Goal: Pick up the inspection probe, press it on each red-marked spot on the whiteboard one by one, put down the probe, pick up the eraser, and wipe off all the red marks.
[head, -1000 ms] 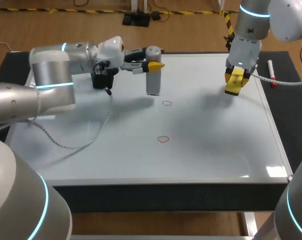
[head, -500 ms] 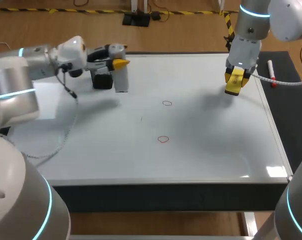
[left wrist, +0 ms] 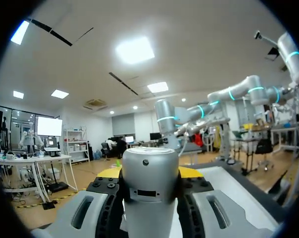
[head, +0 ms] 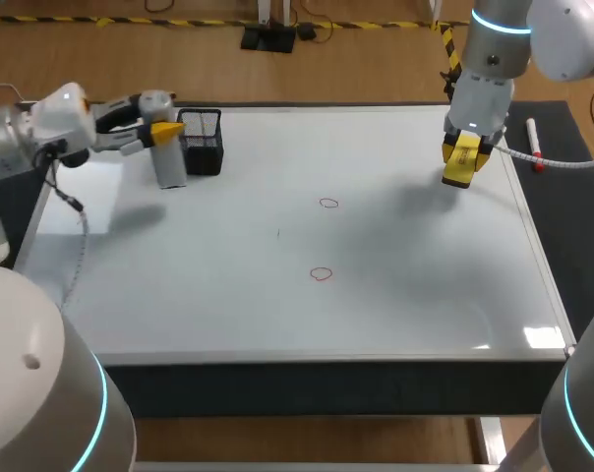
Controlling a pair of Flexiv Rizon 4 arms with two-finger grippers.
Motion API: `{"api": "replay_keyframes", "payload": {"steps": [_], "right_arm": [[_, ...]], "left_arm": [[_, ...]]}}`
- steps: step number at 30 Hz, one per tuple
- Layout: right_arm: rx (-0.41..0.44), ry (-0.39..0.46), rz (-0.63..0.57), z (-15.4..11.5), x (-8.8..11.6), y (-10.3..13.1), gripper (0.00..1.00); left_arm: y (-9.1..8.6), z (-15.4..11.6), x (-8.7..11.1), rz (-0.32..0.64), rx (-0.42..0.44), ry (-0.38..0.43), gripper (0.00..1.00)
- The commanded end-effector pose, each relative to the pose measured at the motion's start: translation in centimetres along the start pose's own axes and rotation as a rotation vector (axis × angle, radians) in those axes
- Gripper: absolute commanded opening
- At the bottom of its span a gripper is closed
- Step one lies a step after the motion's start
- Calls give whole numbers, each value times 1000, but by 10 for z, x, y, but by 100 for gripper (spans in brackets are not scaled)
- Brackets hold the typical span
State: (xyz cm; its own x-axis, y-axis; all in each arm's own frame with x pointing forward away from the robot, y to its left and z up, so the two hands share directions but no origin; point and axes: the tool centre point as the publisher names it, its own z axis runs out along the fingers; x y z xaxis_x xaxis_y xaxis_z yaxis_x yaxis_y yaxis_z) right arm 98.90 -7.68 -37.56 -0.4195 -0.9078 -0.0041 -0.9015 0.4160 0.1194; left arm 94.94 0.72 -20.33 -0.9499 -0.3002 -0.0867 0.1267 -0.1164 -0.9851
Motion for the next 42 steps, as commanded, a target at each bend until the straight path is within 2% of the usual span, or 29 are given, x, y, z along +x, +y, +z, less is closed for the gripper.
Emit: {"api": "replay_keyframes", "payload": {"steps": [1, 12, 16, 19, 26, 36, 42], "right_arm": [[1, 5, -2, -1, 0, -1, 0], [1, 5, -2, -1, 0, -1, 0], [1, 5, -2, -1, 0, -1, 0], [2, 21, -32, 1, -9, 9, 0], [5, 51, -129, 4, -43, 37, 0], [1, 43, -285, 11, -116, 91, 0], [7, 50, -330, 15, -154, 119, 0]], "left_arm": [[-6, -24, 7, 3, -5, -96, 0], [-7, -49, 4, 3, -11, -143, 0], [-7, -49, 4, 3, -11, -143, 0], [-7, -49, 4, 3, -11, -143, 0], [-7, -49, 4, 3, -11, -143, 0], [-7, -49, 4, 3, -11, -143, 0], [-7, -49, 4, 3, -11, -143, 0]]}}
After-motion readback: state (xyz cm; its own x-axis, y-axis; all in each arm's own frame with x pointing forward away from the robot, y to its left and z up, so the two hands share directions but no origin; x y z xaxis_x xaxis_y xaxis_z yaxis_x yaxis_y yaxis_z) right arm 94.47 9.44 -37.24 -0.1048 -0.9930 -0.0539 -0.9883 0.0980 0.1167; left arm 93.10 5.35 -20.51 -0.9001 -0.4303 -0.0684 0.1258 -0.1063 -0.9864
